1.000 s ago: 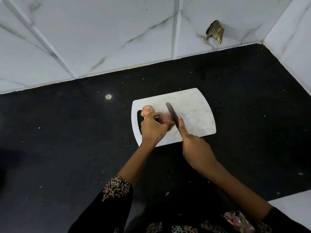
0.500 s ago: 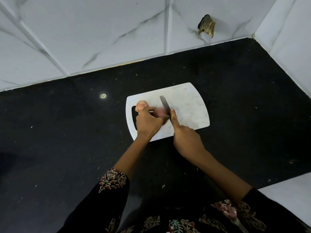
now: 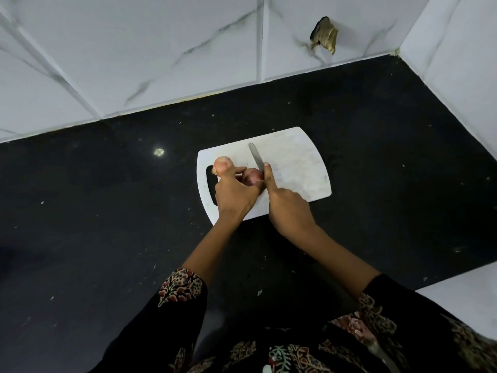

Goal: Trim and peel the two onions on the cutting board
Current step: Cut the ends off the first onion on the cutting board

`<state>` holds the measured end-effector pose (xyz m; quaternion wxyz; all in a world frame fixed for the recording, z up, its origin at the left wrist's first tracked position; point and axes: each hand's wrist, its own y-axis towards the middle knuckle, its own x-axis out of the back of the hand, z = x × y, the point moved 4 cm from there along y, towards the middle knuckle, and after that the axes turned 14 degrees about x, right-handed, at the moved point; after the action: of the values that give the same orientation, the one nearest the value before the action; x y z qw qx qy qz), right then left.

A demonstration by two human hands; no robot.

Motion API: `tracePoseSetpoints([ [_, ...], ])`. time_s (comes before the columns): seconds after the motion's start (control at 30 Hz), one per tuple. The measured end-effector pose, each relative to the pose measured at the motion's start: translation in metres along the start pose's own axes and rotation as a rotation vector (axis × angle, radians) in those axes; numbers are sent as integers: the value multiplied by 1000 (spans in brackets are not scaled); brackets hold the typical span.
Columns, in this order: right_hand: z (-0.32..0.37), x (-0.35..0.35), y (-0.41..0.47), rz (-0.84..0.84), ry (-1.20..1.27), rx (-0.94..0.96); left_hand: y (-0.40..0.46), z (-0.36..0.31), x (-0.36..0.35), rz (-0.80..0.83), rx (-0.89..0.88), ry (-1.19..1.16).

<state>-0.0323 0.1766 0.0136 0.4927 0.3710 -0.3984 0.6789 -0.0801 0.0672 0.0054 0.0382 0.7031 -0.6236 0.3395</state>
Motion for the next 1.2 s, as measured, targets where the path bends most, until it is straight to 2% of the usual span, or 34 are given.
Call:
tracePoseSetpoints([
  [0.17, -1, -6, -24, 20, 14, -32, 1, 2, -1, 16, -12, -6],
  [0.37, -1, -3, 3, 30, 31, -11, 0, 2, -1, 15, -22, -9],
  [0.53, -1, -10, -28, 39, 5, -44, -3, 1, -4, 24, -34, -1],
  [0.73, -1, -6, -11, 55, 65, -44, -9, 7, 0, 29, -50, -40],
  [0.87, -6, -3, -22, -19, 153, -63, -23, 15, 0, 76, -140, -77],
  [1.03, -9, -3, -22, -64, 209, -61, -38, 22, 0, 81, -170, -75],
  [1.2, -8, -1, -22, -69, 249, -45, -25, 20, 4, 231, -115, 83],
])
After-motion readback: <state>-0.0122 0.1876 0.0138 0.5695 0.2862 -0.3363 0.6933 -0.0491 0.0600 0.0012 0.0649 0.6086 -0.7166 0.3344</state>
